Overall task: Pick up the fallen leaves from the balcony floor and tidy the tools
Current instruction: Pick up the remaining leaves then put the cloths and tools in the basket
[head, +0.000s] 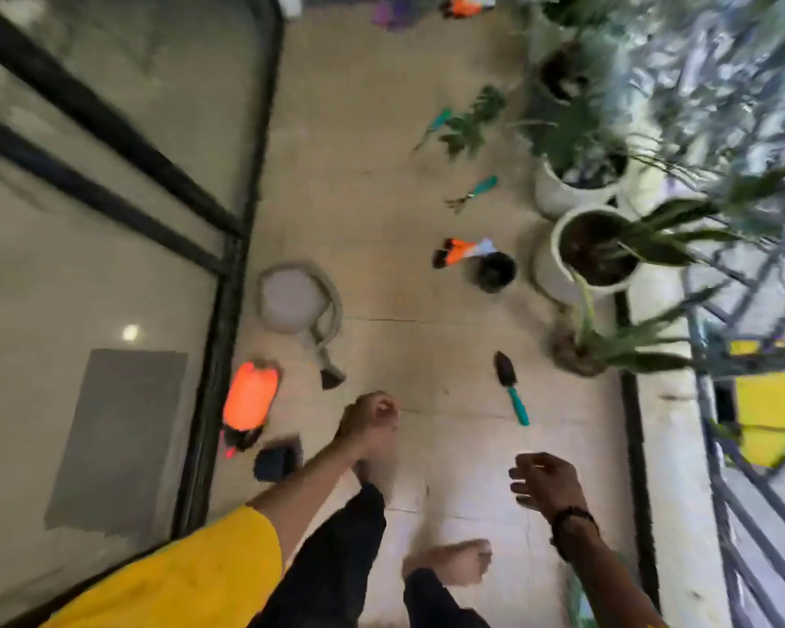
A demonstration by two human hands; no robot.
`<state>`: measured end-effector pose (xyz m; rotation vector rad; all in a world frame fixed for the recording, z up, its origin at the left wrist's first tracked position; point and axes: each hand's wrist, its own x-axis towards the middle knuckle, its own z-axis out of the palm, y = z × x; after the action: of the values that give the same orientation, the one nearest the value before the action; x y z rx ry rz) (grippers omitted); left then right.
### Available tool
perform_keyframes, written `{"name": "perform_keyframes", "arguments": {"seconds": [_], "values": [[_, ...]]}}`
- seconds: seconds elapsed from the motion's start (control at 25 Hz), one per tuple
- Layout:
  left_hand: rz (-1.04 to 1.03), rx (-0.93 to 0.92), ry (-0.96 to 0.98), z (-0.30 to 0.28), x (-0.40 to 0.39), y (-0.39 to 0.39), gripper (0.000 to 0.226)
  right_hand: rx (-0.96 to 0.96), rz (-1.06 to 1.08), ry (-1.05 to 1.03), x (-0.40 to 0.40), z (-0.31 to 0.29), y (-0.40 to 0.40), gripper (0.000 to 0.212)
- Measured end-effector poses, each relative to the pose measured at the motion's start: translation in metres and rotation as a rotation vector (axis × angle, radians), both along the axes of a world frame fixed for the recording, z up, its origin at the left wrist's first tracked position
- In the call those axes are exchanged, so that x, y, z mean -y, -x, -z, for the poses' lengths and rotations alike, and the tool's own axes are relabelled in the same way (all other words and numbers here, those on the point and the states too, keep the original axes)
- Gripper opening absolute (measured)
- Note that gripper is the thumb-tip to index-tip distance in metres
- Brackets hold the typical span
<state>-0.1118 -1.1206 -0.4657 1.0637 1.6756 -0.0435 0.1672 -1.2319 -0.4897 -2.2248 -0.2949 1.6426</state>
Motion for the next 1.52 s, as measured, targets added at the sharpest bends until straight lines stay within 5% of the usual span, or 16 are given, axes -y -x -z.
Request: {"name": "perform_keyframes", "arguments": {"seconds": [0.24,0.52,0.72,1.0,1.2,1.52], "values": [[-0.424,0.005,0.042,0.043,-0.051,0.154,0.031,0.053,-0.428,0.026,-0.153,0.017,0.123,0.010],[-0.539,0.058,0.069,0.017,-0.159,0.156,0.006,0.048,-0.656,-0.017,-0.304,0.000,0.162,0.030],[-0.606,0.089,0.100,0.037,-0.269,0.112,0.015,0.050,-0.584,0.043,-0.391,0.029,0.095,0.039],[-0.571,0.176,-0.080,-0.053,-0.456,0.047,0.009,0.136,-0.527,0.014,-0.577,-0.115,0.056,0.022],[-0.492,0.230,-0.156,-0.067,-0.615,0.067,0.007,0.112,-0.443,-0.060,-0.731,-0.162,0.079,0.007],[-0.268,0.106,-0.150,-0.138,-0.867,0.109,0.011,0.189,-0.328,-0.206,-0.948,-0.178,0.154,0.011]]}}
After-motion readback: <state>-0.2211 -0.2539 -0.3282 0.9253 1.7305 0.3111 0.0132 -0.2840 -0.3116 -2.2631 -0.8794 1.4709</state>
